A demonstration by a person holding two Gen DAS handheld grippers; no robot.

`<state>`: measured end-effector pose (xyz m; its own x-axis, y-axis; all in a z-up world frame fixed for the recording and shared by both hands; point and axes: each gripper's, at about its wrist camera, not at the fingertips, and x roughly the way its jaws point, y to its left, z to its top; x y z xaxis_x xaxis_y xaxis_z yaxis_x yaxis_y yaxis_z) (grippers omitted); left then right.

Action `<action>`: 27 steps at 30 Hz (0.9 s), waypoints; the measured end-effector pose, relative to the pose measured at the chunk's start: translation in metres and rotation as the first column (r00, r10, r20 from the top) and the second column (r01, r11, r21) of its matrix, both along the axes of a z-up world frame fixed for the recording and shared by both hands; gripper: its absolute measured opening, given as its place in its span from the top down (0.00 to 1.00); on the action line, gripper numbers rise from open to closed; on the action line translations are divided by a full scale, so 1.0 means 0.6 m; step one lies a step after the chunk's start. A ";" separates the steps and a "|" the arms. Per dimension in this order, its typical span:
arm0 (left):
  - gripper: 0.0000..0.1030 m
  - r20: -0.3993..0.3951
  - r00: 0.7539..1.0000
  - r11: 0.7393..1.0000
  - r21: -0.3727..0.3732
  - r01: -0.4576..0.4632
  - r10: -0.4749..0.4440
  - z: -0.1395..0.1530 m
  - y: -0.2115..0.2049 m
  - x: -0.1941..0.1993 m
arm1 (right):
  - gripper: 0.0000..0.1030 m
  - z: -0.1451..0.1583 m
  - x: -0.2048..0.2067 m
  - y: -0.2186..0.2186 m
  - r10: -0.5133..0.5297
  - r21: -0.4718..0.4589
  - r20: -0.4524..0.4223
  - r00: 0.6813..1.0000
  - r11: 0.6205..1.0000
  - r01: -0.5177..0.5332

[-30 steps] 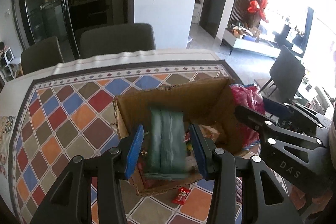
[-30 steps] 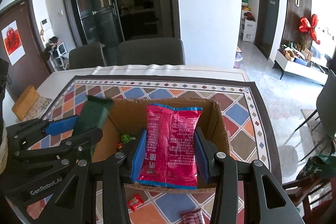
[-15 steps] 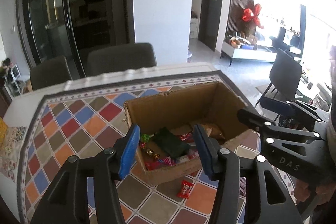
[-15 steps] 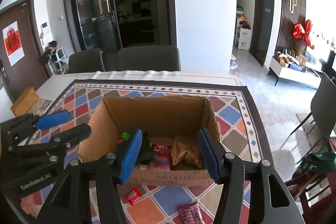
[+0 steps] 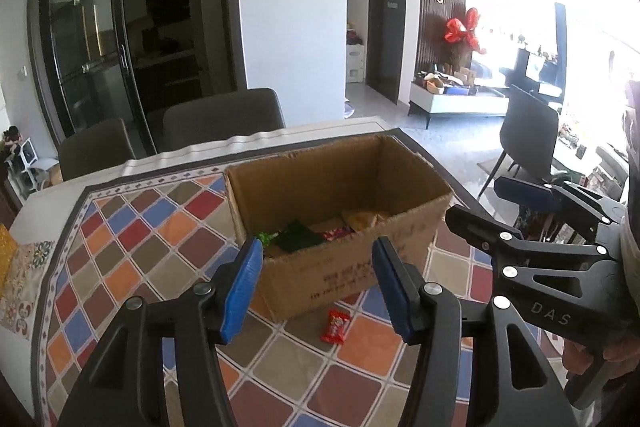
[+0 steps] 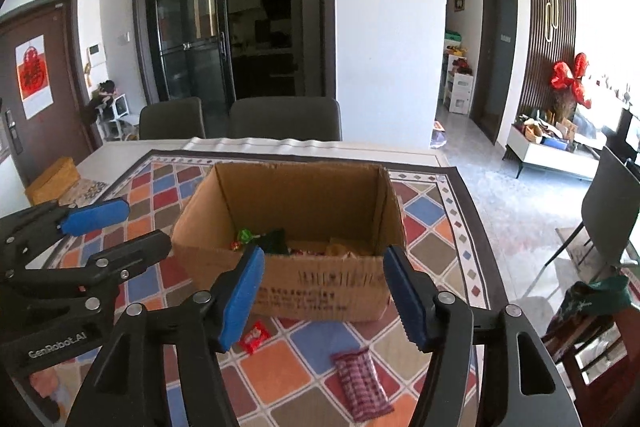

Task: Organize snacks
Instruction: 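Move both tools back toward the striped maroon bar and small red candy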

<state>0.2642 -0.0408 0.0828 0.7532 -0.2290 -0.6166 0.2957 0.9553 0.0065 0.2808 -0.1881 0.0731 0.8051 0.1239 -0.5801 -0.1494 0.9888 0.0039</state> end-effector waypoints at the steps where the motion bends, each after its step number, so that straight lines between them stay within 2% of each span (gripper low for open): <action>1: 0.45 -0.002 1.000 1.000 0.001 0.004 -0.004 -0.003 -0.001 -0.004 | 0.37 -0.003 -0.006 -0.001 -0.002 -0.002 0.000 1.000 1.000 0.002; 21: 0.44 -0.001 0.999 0.999 0.014 0.049 -0.048 -0.086 -0.021 -0.066 | 0.35 -0.088 -0.061 -0.027 -0.026 0.022 -0.078 0.997 0.999 0.027; 27: 0.44 -0.033 0.998 0.998 0.006 0.059 -0.059 -0.119 -0.028 -0.071 | 0.35 -0.113 -0.073 -0.031 -0.021 0.023 -0.078 0.997 0.999 0.023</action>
<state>0.2219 -0.0578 0.0113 0.7176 -0.2677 -0.6429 0.3518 0.9361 0.0028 0.2370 -0.2064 0.0054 0.7604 0.1215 -0.6380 -0.1259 0.9913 0.0387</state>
